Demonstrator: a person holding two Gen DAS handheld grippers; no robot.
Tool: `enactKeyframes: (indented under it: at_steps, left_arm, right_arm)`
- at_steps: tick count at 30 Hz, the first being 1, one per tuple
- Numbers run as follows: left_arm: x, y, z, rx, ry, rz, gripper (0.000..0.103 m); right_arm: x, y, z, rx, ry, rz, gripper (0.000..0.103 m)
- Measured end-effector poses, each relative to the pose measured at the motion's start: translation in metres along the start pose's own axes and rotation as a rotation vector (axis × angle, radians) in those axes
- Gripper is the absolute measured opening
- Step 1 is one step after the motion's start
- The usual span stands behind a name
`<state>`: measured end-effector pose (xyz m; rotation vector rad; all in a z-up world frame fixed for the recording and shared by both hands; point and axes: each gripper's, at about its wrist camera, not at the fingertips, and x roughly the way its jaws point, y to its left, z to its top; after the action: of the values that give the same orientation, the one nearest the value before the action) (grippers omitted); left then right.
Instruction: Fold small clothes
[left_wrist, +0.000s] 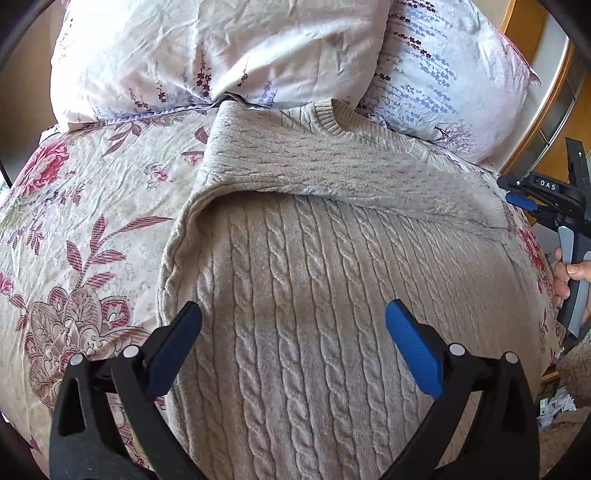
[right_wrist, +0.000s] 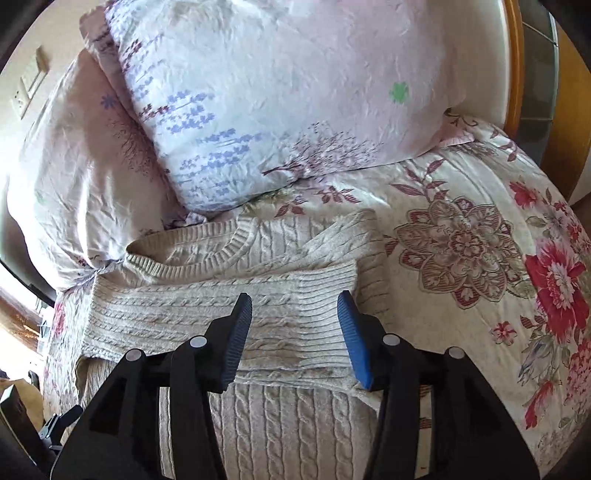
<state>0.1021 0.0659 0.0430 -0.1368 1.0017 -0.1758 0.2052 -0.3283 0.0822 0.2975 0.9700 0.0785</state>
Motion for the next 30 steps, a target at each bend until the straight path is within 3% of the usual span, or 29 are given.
enactKeyframes:
  at_steps: [4,6,8,13,15,23,30]
  left_arm:
    - [0.002,0.0,-0.002,0.008,0.018,0.007,0.1]
    - [0.005,0.001,-0.005,0.006,0.04,0.015,0.1]
    - [0.01,0.002,-0.007,0.01,0.066,0.028,0.1]
    - [0.016,-0.004,-0.008,0.058,0.079,0.069,0.101]
    - [0.017,-0.005,-0.008,0.072,0.081,0.081,0.101]
    - [-0.008,0.017,-0.011,-0.002,0.056,0.047,0.101]
    - [-0.029,0.056,-0.025,-0.088,0.086,0.056,0.101]
  right_arm:
    - [0.02,0.005,-0.011,0.008,0.073,-0.002,0.051]
    - [0.031,0.005,-0.017,0.008,0.108,-0.036,0.059]
    - [0.037,0.008,-0.022,-0.017,0.118,-0.064,0.061]
    - [0.051,0.032,-0.026,-0.117,0.121,-0.138,0.085]
    - [0.053,0.035,-0.024,-0.128,0.137,-0.152,0.088]
    - [-0.014,-0.014,-0.03,-0.036,0.088,0.048,0.088]
    - [-0.054,-0.087,-0.071,0.134,0.155,0.093,0.088]
